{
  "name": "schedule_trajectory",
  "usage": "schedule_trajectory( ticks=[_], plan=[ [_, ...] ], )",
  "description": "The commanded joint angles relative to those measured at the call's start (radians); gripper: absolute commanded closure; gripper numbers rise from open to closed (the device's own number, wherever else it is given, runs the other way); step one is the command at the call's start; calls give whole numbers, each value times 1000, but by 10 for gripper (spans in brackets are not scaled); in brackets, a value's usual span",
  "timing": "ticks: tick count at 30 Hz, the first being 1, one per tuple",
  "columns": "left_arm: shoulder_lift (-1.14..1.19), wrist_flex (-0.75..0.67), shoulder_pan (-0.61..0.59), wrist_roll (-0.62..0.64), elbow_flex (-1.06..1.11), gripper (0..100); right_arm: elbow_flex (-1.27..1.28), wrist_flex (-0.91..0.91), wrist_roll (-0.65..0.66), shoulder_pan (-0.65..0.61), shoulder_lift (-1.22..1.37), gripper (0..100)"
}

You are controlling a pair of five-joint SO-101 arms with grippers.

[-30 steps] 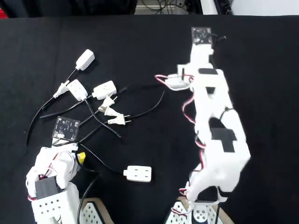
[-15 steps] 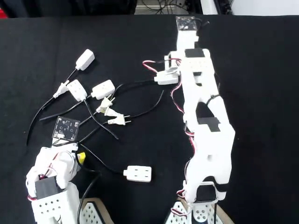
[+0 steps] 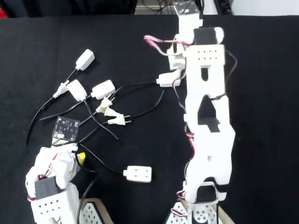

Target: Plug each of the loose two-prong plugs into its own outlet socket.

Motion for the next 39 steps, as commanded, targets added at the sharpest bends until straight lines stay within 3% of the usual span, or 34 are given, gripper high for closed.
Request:
schedule_trajectory(
  ticks=[1, 5, 11, 18, 23, 29, 33, 37, 39],
  plan=[
    [-6, -15, -8, -3, -1, 711, -41, 44, 84, -12, -65, 762],
    [-6, -17, -8, -3, -1, 711, 173, 44, 153, -49, -211, 762],
    [-6, -17, -7, -5, -1, 711, 662, 38, 278, -117, -625, 762],
    [-6, -8, 18, -17, -41, 711, 1139, -63, 328, -61, -1086, 762],
    [-6, 9, 225, -203, -82, 711, 1497, -181, 333, 20, -1279, 772],
    [-5, 51, 496, -322, -214, 707, 1825, -413, 331, 256, -1369, 988],
    [0, 109, 727, -345, -277, 706, 1923, -523, 331, 397, -1371, 969],
    [106, 110, 886, -356, -325, 706, 1974, -559, 339, 430, -1376, 977],
    [207, 95, 944, -427, -354, 706, 1995, -574, 339, 430, -1376, 977]
  ],
)
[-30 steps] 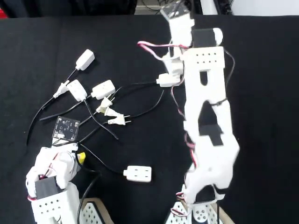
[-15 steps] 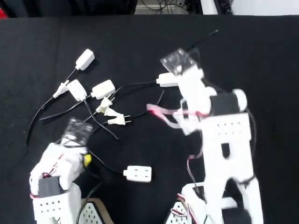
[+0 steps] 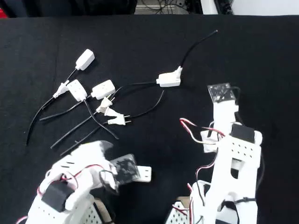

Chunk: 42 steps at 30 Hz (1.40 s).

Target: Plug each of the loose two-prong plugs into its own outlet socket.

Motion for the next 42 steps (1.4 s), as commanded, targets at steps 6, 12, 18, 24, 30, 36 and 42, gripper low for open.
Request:
schedule_trajectory(
  ticks=[6, 12, 18, 24, 30, 36, 42],
  plan=[
    [451, -160, 151, -287, -159, 706, 65, -54, 60, 60, -25, 977],
    [726, -293, 194, -308, -243, 706, 142, -138, 64, 127, -27, 977],
    [899, -423, 263, -230, -243, 706, 243, -227, 95, 126, -27, 977],
    [1019, -539, 269, -150, -245, 706, 275, -259, 101, 126, -27, 975],
    [1151, -588, 269, 41, -294, 706, 277, -259, 101, 123, -24, 974],
    [1237, -582, 265, 213, -371, 712, 278, -259, 101, 127, -22, 974],
    [1240, -578, 262, 308, -329, 718, 278, -259, 101, 127, -22, 974]
  ],
)
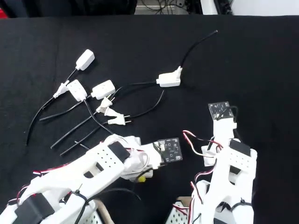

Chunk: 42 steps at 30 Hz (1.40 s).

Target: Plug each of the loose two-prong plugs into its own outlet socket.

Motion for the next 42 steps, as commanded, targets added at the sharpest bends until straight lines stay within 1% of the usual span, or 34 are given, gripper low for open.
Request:
schedule_trajectory(
  ticks=[1, 2, 4, 6, 9, 13, 15, 17, 21, 22, 24, 26, 28, 29, 30, 32, 34, 36, 38, 42],
  plan=[
    [-2, -3, 1, 32, -1, 739, -2, -15, 3, 14, -15, 974],
    [-2, -3, 1, 38, 4, 775, -2, -15, 3, 14, -15, 974],
    [-2, 8, -2, 95, 4, 859, -2, -15, 2, 14, -15, 974],
    [-2, 64, -1, 126, -28, 913, -2, -17, 0, 14, -15, 974],
    [6, 163, -1, 129, -67, 896, -2, -17, -2, 14, -15, 974],
    [-2, 216, -13, 133, -68, 895, 4, -32, -3, 14, -12, 974],
    [-2, 233, -70, 163, -77, 895, 12, -37, -3, 12, -18, 974],
    [-3, 230, -160, 195, -81, 895, 12, -37, -3, 12, -18, 974],
    [-3, 227, -352, 195, -107, 891, 12, -37, -3, 11, -18, 974],
    [5, 226, -394, 184, -117, 891, 12, -37, -3, 9, -18, 974],
    [8, 229, -460, 118, -124, 891, 12, -37, -3, 8, -18, 974],
    [9, 229, -487, 41, -93, 891, 12, -37, -3, 8, -18, 974],
    [9, 227, -486, 11, -51, 888, 13, -37, -3, 8, -18, 974],
    [9, 224, -486, 12, -36, 871, 13, -37, -3, 8, -18, 974],
    [8, 229, -489, 12, -28, 832, 13, -37, 0, 6, -18, 973],
    [-2, 229, -493, 5, -12, 708, 15, -37, 5, -2, -18, 972],
    [-2, 230, -492, -11, -15, 569, 16, -34, 5, -44, -18, 972],
    [-3, 230, -492, -17, -24, 459, 12, -34, 5, -86, -18, 972],
    [-3, 241, -496, -5, -47, 423, -7, -29, 3, -118, -18, 972],
    [-43, 290, -572, 64, -114, 452, -79, 29, -3, -180, -18, 972]
  ],
)
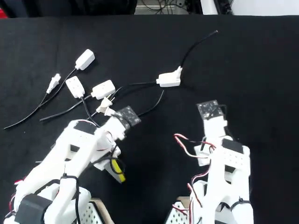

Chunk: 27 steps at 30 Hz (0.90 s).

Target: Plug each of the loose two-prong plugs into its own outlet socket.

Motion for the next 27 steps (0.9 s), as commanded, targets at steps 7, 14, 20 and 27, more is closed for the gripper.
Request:
schedule_trajectory(
  ticks=[7, 14, 20, 27],
  plan=[
    [-394, 184, -196, 149, -33, 627, -274, 226, -6, -203, -16, 972],
    [-927, 310, -489, 276, 50, 795, -541, 454, -29, -535, -7, 972],
    [-1186, 301, -568, 169, 271, 780, -696, 480, 34, -825, 136, 893],
    [-1267, 229, -757, 169, 455, 783, -802, 301, 160, -961, 447, 871]
  ],
)
